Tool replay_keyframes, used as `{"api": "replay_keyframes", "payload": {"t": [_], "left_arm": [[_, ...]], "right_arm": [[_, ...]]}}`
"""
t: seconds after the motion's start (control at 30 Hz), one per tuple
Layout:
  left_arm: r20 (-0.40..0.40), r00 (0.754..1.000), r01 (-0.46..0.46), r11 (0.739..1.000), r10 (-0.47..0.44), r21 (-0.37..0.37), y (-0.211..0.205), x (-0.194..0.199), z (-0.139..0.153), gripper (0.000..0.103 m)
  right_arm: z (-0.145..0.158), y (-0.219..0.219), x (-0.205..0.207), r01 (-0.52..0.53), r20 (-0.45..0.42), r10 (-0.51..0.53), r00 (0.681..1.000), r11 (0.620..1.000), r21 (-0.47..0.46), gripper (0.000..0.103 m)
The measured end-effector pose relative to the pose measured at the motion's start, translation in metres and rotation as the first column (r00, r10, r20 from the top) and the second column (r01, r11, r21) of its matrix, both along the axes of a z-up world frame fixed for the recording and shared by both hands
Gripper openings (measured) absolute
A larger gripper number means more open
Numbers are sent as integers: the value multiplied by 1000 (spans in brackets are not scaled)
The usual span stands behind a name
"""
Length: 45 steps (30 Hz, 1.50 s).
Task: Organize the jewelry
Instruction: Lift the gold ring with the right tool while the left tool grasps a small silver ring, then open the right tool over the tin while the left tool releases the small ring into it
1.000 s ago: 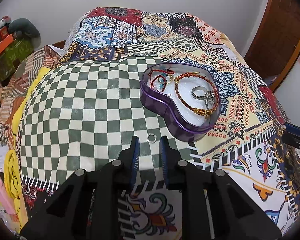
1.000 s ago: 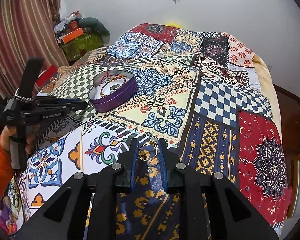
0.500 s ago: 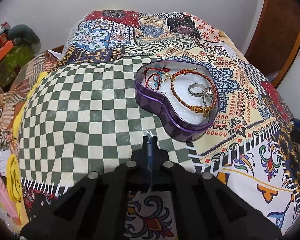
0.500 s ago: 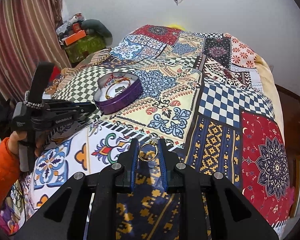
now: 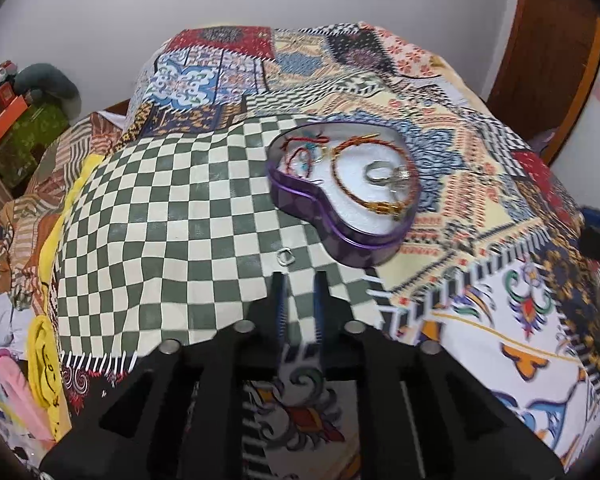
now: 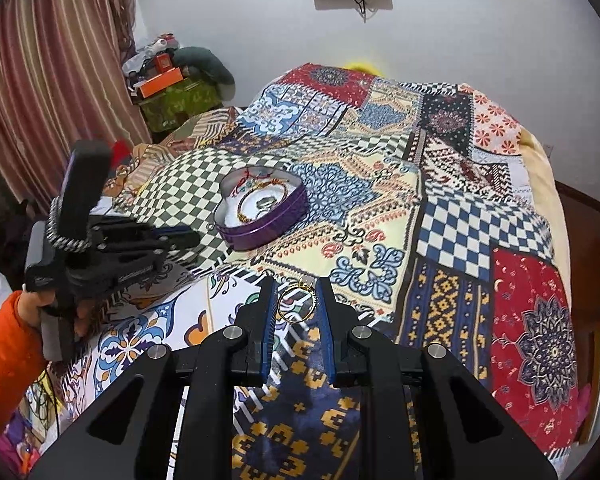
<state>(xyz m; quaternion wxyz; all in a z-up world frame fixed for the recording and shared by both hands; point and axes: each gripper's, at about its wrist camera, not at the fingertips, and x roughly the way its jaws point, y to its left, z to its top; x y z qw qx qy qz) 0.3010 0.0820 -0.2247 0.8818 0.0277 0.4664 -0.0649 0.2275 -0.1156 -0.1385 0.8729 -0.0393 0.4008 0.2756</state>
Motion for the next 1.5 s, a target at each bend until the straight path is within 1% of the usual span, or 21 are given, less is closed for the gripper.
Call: {"api": "replay_keyframes", "payload": {"t": [0.07, 0.3, 0.33, 0.37, 0.4, 0.5, 0.57, 0.63, 0.8, 0.93, 1.07, 1.13, 1.27, 1.4, 1.5], "left_arm": [[-27, 1000, -8, 999, 8, -32, 4, 9, -7, 19], [-21, 1000, -7, 998, 6, -68, 6, 21, -11, 19], [-16, 1000, -7, 998, 6, -63, 6, 20, -12, 18], [-13, 1000, -9, 999, 8, -53, 5, 20, -12, 11], [-11, 1000, -12, 999, 11, -47, 5, 20, -13, 8], [4, 1000, -14, 999, 14, -32, 2, 18, -13, 8], [18, 1000, -14, 1000, 13, 2, -2, 16, -13, 8], [26, 1000, -12, 1000, 11, 15, -4, 14, -11, 7], [68, 997, -22, 1000, 22, -1, -1, 2, 0, 7], [125, 992, -14, 1000, 15, -10, -1, -7, 18, 7], [205, 979, -9, 1000, 7, 6, -5, -13, 38, 7], [225, 974, -6, 1000, 5, 4, -7, -12, 45, 7], [242, 970, 0, 1000, 3, -15, -7, -9, 53, 7], [225, 974, 12, 999, -1, -44, -5, 3, 54, 7], [213, 977, 25, 998, -11, -62, -6, 12, 52, 7]], "right_arm": [[-2, 1, 0, -3, -3, 3, 1000, 1000, -8, 18], [-7, -3, 7, 2, -19, -2, 1000, 1000, -2, 17], [-8, -4, 7, 3, -23, -3, 1000, 1000, 2, 17], [-10, -4, 7, 2, -27, -2, 1000, 1000, 5, 17], [-10, -3, 7, 1, -28, -1, 1000, 1000, 6, 17], [-12, -1, 7, -4, -34, 4, 999, 1000, 6, 17], [-12, -1, 7, -7, -34, 7, 999, 1000, 6, 17], [-11, -1, 7, -7, -31, 7, 1000, 1000, 7, 17], [-4, 1, 11, -9, -14, 9, 1000, 1000, 13, 17], [4, 10, 20, -23, 9, 22, 1000, 1000, 18, 18], [13, 21, 31, -31, 41, 31, 999, 999, 22, 17], [17, 27, 35, -41, 50, 40, 998, 999, 28, 17], [21, 38, 46, -56, 61, 55, 997, 998, 23, 17], [24, 51, 61, -80, 71, 80, 994, 997, 7, 17], [23, 58, 71, -100, 61, 100, 993, 995, -2, 17]]}}
